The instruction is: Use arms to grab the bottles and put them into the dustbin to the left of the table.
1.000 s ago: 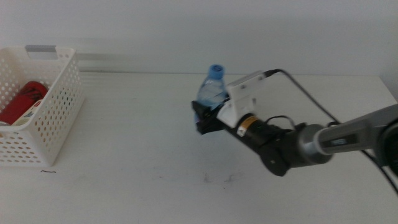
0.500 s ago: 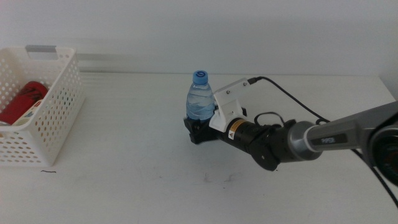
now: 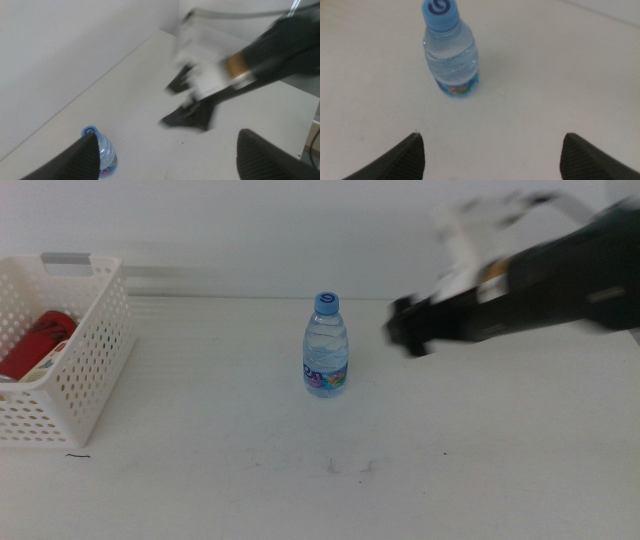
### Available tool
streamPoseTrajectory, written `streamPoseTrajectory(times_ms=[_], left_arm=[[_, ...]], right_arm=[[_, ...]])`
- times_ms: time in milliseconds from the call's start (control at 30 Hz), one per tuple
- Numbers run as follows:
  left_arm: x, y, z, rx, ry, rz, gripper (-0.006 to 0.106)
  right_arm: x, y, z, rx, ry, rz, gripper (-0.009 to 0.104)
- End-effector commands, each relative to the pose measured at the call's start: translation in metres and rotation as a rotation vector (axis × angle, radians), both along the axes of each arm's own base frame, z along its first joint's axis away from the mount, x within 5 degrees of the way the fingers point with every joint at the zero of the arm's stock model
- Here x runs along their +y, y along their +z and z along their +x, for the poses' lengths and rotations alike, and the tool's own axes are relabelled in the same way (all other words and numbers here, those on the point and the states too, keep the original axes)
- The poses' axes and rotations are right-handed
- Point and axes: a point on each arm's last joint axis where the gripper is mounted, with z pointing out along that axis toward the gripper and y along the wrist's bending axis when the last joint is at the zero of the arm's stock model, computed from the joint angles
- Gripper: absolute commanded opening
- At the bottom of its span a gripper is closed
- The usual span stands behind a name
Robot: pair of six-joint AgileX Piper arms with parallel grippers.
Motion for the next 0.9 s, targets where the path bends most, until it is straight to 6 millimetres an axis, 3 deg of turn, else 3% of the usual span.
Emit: streamPoseTrajectory(times_ms=[0, 100, 200, 633, 767, 833, 867], left_arm=[[0.0, 0.001, -0.001, 0.0, 0.0, -0.007, 0.094], [0.0, 0.001, -0.001, 0.0, 0.0, -0.007, 0.094], [0.0, 0.001, -0.001, 0.0, 0.0, -0.007, 0.094], [0.004, -0.003, 0.004, -0.036, 0.055, 0.064, 0.094], [-0.017, -0.035, 0.009, -0.096, 0.133, 0.109, 0.094], [-0.033, -0.07, 0.009, -0.192, 0.222, 0.024, 0.094], [-0.04, -0.097, 0.009, -0.239, 0.239, -0.002, 0.094]], right_arm=[[-0.023, 0.035, -0.032, 0.01, -0.014, -0.022, 0.092], [-0.041, 0.068, -0.06, -0.062, -0.019, 0.025, 0.091], [-0.051, 0.088, -0.075, -0.136, -0.022, 0.079, 0.091], [-0.053, 0.096, -0.078, -0.186, -0.016, 0.106, 0.091], [-0.053, 0.096, -0.078, -0.19, -0.016, 0.104, 0.091], [-0.053, 0.096, -0.078, -0.185, -0.015, 0.114, 0.091], [-0.051, 0.095, -0.078, -0.173, -0.015, 0.128, 0.091]])
